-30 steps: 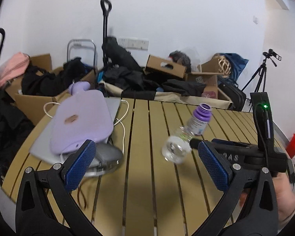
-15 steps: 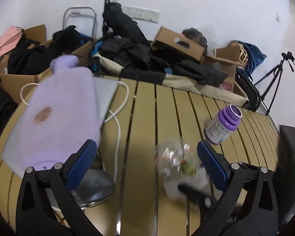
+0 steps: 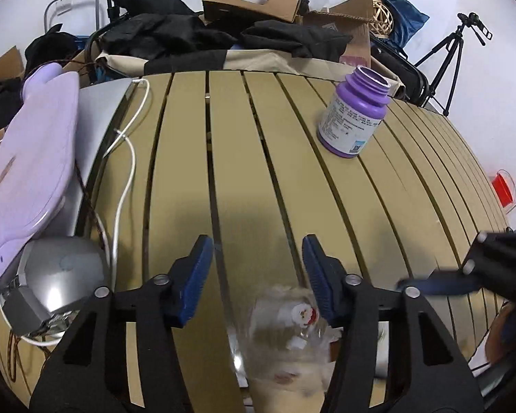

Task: Organize rigid objects
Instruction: 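Close the left gripper around the clear Santa-sticker container and lift it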

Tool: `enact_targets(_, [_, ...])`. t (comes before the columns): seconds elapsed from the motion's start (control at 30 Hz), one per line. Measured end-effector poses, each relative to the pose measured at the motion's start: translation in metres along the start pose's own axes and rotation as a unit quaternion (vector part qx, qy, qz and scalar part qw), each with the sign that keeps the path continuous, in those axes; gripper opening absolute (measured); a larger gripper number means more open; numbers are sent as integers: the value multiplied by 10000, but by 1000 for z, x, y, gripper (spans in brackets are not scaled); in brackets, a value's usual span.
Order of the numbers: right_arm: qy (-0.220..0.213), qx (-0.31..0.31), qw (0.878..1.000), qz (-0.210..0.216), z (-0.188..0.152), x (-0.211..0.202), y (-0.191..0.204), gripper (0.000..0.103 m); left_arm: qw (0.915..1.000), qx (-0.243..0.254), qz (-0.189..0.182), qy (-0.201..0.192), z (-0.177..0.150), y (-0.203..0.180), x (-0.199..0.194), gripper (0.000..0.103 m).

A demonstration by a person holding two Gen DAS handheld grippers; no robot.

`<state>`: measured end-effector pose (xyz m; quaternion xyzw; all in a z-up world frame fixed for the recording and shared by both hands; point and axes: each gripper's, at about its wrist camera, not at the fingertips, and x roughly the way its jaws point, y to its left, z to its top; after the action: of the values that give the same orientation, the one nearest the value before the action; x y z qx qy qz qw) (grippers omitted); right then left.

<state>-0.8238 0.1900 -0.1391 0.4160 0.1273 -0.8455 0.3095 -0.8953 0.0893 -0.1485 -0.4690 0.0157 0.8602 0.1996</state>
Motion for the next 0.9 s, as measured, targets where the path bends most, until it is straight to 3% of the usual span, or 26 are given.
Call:
enact_targets(0.07, [-66,89,9996,-244,-3,-4,-6,55,10000,-78,59,2,-4,3,-2,47])
enact_targets(0.17, [-147,239,9987,-428,-7,-7,-14,55,9994,206,238,-110,-15,-2,-15,48])
enact_targets(0.3, [-180,668,9959,-587,-18,-20,-39,56,9946,956,77,-388,-33,-22,-48,82])
enact_targets(0.4, [-237,1094,9925,-493,-34,-33,-60,57,9910,1275,-303,-256,-40,-42,-57,90])
enact_targets(0.47, [-246,1226,9910,-487,-45,-40,-63,61,9915,1220,-443,134,-43,-56,-43,96])
enact_targets(0.5, [-230,1309,9900,-477,-50,-41,-66,61,9908,1079,-785,207,-42,-61,-39,101])
enact_targets(0.63, [-207,1634,9853,-461,-64,-42,-74,61,9878,1046,-959,649,-43,-82,-15,93])
enact_targets(0.67, [-216,1668,9847,-465,-67,-43,-75,61,9863,1054,-957,839,-46,-87,-7,87])
enact_targets(0.7, [-228,1710,9839,-475,-69,-44,-77,61,9851,1054,-889,1026,-50,-91,1,71])
enact_targets(0.73, [-247,1747,9832,-467,-71,-45,-78,61,9841,1034,-760,1225,-53,-94,10,63])
enact_targets(0.83, [-297,1842,9816,-399,-76,-48,-82,61,9837,1288,-728,1020,-55,-100,5,58])
enact_targets(0.9, [-343,1936,9802,-231,-77,-51,-84,61,9854,1479,-576,621,-48,-103,-7,57])
